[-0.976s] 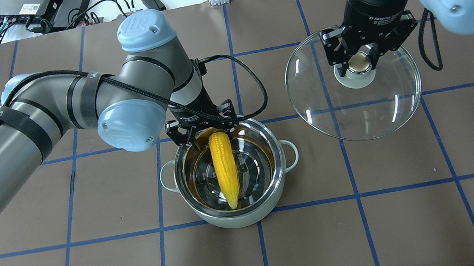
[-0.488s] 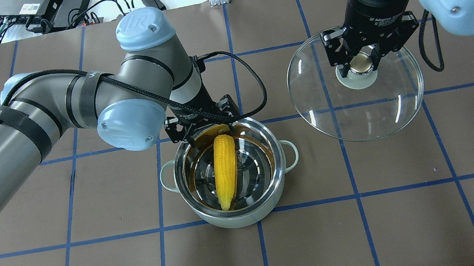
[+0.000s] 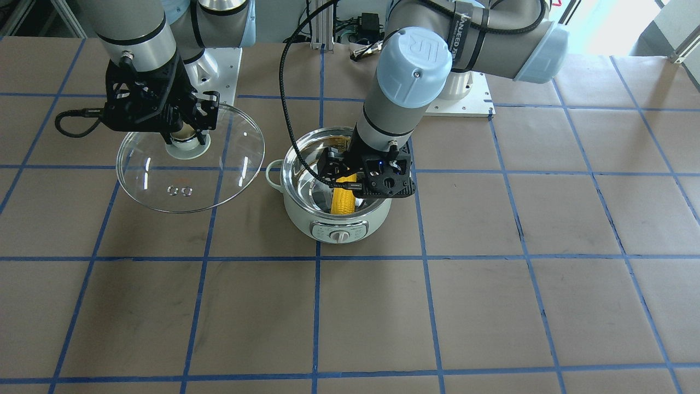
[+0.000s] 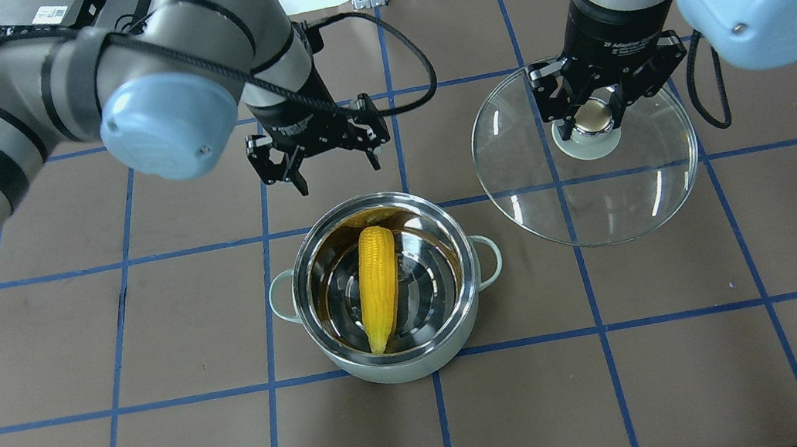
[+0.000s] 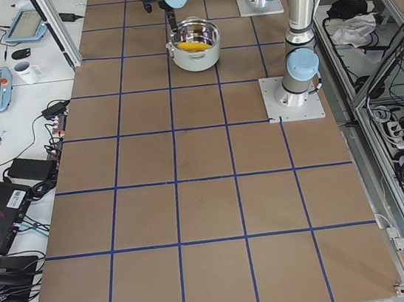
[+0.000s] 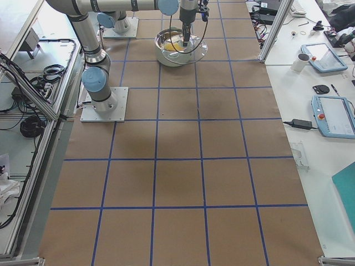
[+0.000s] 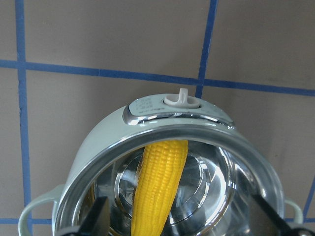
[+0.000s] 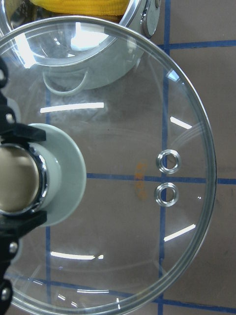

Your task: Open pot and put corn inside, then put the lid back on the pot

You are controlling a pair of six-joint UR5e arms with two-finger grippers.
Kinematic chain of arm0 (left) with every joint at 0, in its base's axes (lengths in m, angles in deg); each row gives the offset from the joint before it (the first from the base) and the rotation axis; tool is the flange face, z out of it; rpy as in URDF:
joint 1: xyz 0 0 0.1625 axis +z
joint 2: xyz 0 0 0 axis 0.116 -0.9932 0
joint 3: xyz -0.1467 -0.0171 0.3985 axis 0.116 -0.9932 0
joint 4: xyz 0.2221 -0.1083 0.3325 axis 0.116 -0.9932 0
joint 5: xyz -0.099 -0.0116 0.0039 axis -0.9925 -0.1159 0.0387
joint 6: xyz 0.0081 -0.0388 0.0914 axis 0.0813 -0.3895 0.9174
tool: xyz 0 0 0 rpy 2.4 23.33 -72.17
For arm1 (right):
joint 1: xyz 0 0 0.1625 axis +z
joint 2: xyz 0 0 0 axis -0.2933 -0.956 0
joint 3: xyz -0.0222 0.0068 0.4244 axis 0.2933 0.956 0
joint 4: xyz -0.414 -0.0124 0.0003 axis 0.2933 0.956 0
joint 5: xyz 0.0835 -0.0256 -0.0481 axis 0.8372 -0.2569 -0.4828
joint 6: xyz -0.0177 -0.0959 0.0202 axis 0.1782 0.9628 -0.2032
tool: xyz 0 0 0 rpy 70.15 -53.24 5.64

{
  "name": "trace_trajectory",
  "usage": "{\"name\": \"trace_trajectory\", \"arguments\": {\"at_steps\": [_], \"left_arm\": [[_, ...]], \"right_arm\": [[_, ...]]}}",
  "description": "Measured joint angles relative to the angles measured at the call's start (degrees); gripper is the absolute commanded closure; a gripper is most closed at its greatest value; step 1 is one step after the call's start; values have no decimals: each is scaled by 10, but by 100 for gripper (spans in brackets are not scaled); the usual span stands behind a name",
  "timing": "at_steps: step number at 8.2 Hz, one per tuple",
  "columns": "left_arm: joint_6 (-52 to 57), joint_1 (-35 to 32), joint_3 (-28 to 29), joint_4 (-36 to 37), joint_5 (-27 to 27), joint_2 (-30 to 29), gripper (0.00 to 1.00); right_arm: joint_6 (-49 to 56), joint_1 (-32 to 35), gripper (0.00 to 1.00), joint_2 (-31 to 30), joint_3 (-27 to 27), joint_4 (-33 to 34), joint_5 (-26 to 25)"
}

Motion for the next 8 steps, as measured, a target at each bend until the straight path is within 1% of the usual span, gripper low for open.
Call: {"name": "trace_trajectory", "arguments": {"at_steps": [1, 2, 3, 4, 5, 6, 8], "left_arm": [[11, 2, 64, -62, 1, -1, 0], [20, 4, 123, -111, 8, 0, 0], [41, 5, 166, -148, 22, 9, 0], [61, 11, 189, -181, 39, 25, 0], [78, 22, 199, -204, 76, 46, 0], [96, 35, 201, -224, 108, 68, 0], [138, 61, 189, -242, 129, 96, 0]], "right_arm": [[-15, 20, 79, 4, 0, 4, 0], [-53, 50, 79, 13, 1, 11, 1], [-107, 88, 80, 26, 3, 28, 1], [-155, 122, 80, 40, 4, 46, 2], [-199, 148, 81, 52, 5, 63, 6], [-237, 169, 81, 63, 5, 76, 12], [-297, 205, 81, 85, 5, 102, 17]]}}
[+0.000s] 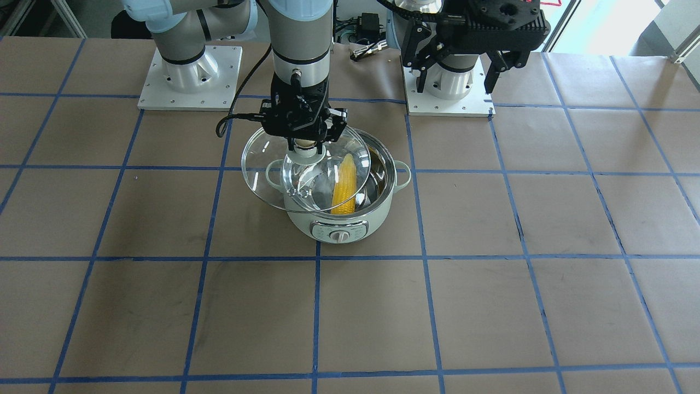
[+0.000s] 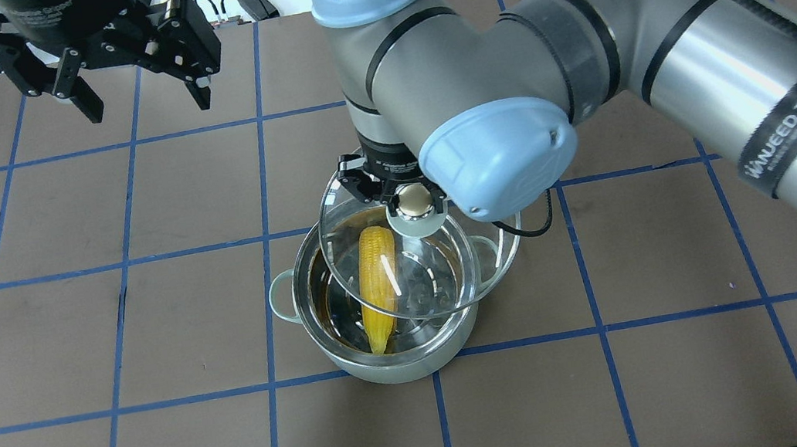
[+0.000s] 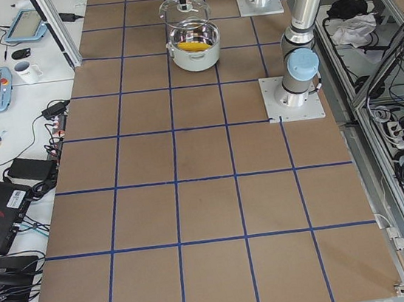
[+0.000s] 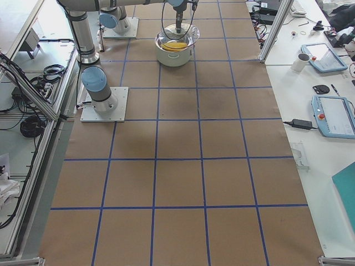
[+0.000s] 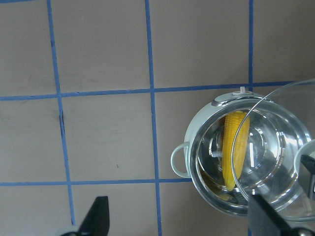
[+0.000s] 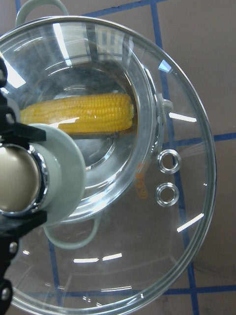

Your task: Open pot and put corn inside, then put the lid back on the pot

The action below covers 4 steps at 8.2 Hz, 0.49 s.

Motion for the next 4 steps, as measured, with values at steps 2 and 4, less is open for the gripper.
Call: {"name": "trace_trajectory", "arguments": {"at_steps": [2, 4], "left_arm": [[29, 41, -23, -4, 4, 10, 0], [36, 80, -56, -4, 10, 17, 0]], "right_arm": [[-46, 36, 81, 22, 0, 24, 3], [-84, 53, 80, 38, -3, 30, 4]]}}
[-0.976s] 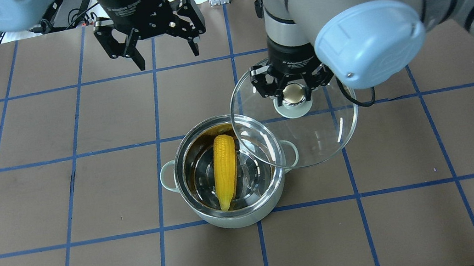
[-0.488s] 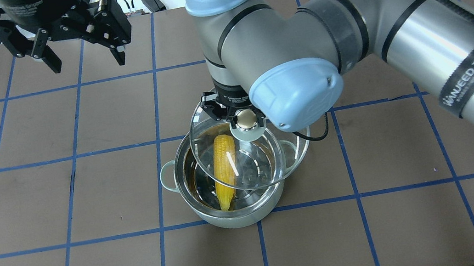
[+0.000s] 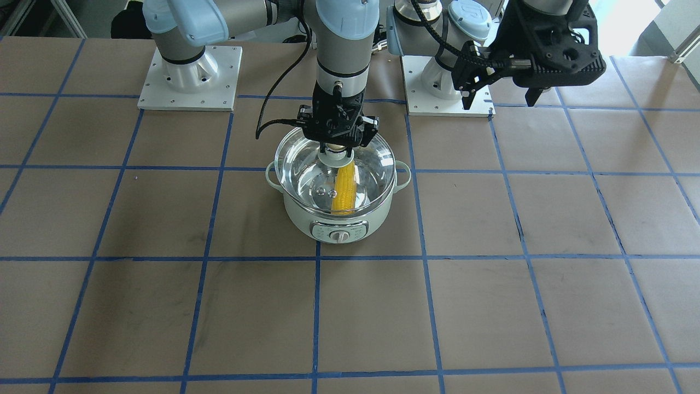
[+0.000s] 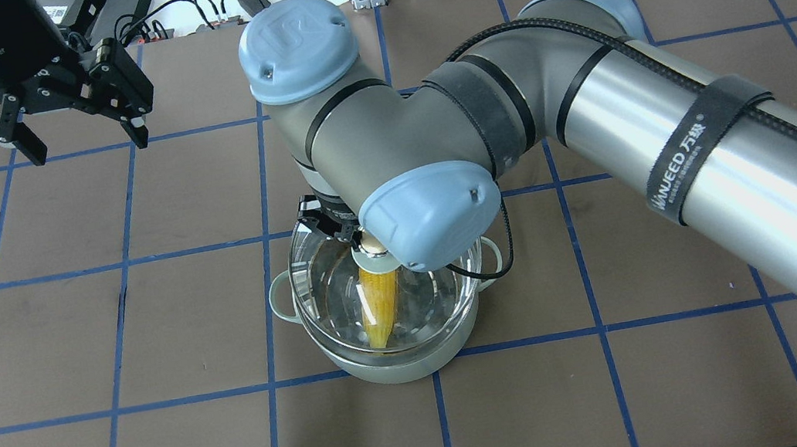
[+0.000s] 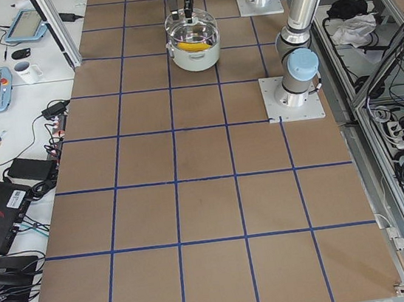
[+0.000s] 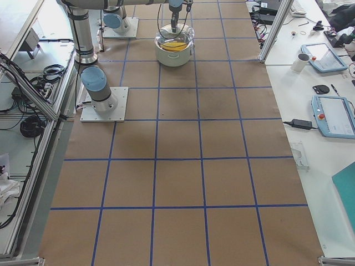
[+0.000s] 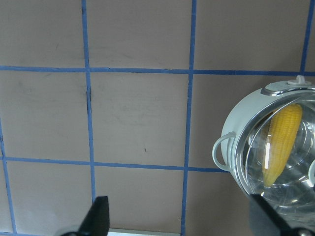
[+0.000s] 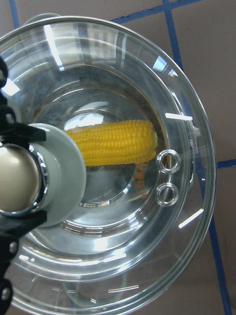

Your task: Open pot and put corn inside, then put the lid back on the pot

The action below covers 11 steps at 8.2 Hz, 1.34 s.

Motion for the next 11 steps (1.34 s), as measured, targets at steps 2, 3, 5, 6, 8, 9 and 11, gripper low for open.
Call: {"name": "trace_trajectory", "arguments": {"at_steps": [2, 3, 5, 6, 8, 9, 11], "left_arm": [[-2, 11, -19, 4, 5, 8, 0], [-5, 11, -22, 14, 4, 3, 0], [-5, 11, -27, 43, -2, 1, 0], [-5, 11, -34, 48, -5, 1, 0], [-1, 11, -44, 51, -40, -1, 0], [12, 11, -45, 52, -52, -2, 0], [45, 11, -46, 56, -60, -4, 0]], "right_arm": [[-13, 9, 80, 11, -5, -3, 0], [-5, 10, 80, 16, -6, -3, 1], [23, 11, 80, 23, -7, -2, 5], [38, 11, 80, 26, -7, -1, 12], [70, 11, 80, 29, -8, 0, 20], [88, 11, 81, 30, -7, 0, 21], [103, 11, 82, 30, -7, 1, 21]]}}
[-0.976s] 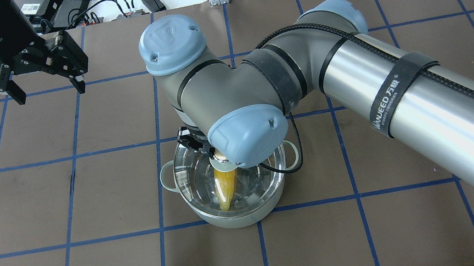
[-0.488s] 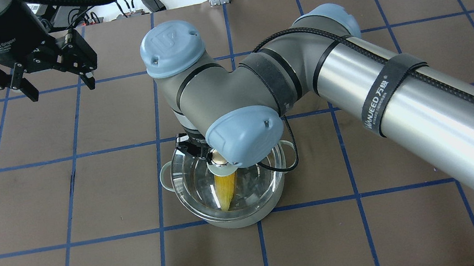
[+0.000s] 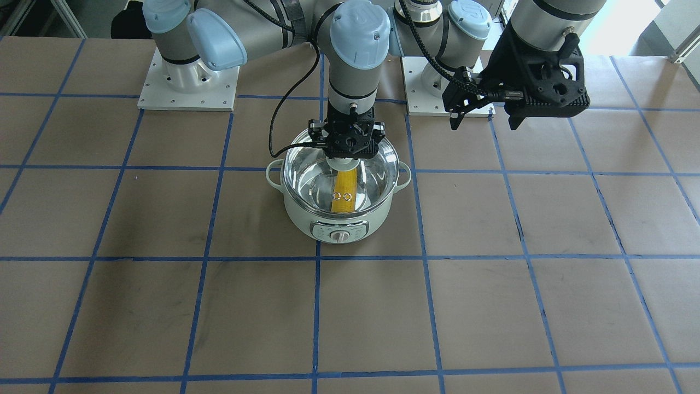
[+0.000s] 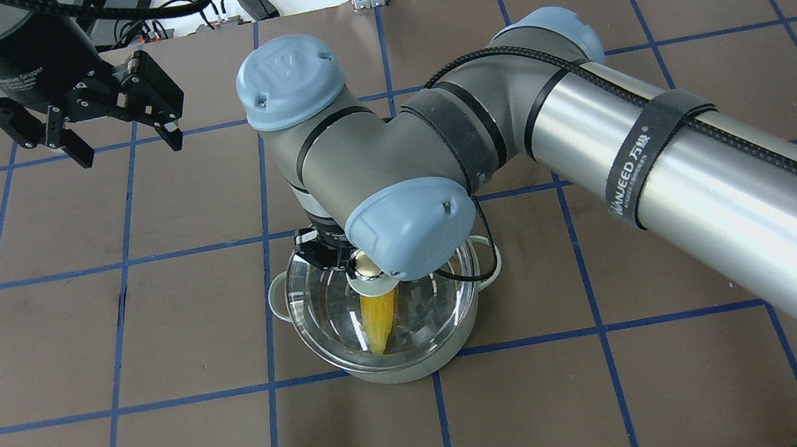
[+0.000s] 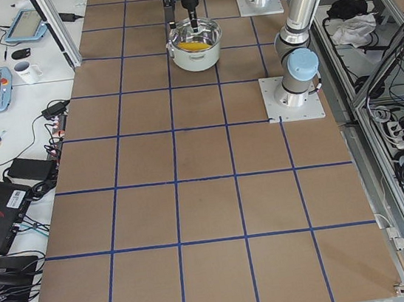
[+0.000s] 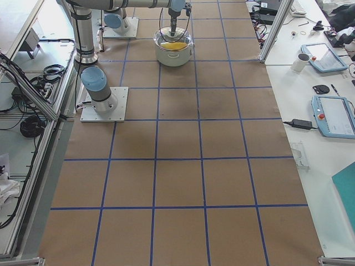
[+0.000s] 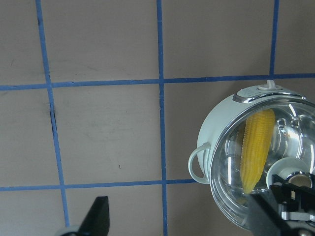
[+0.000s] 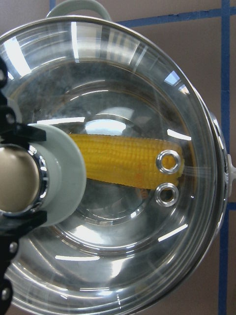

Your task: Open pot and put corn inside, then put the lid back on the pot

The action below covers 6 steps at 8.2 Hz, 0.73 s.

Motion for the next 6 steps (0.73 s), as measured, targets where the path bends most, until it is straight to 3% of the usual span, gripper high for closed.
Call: {"name": "trace_trajectory", "arguments": {"at_steps": [6], "left_arm": [[4, 1, -28, 54, 3, -5, 0]], "right_arm": [[7, -1, 86, 1, 0, 0, -6]]}}
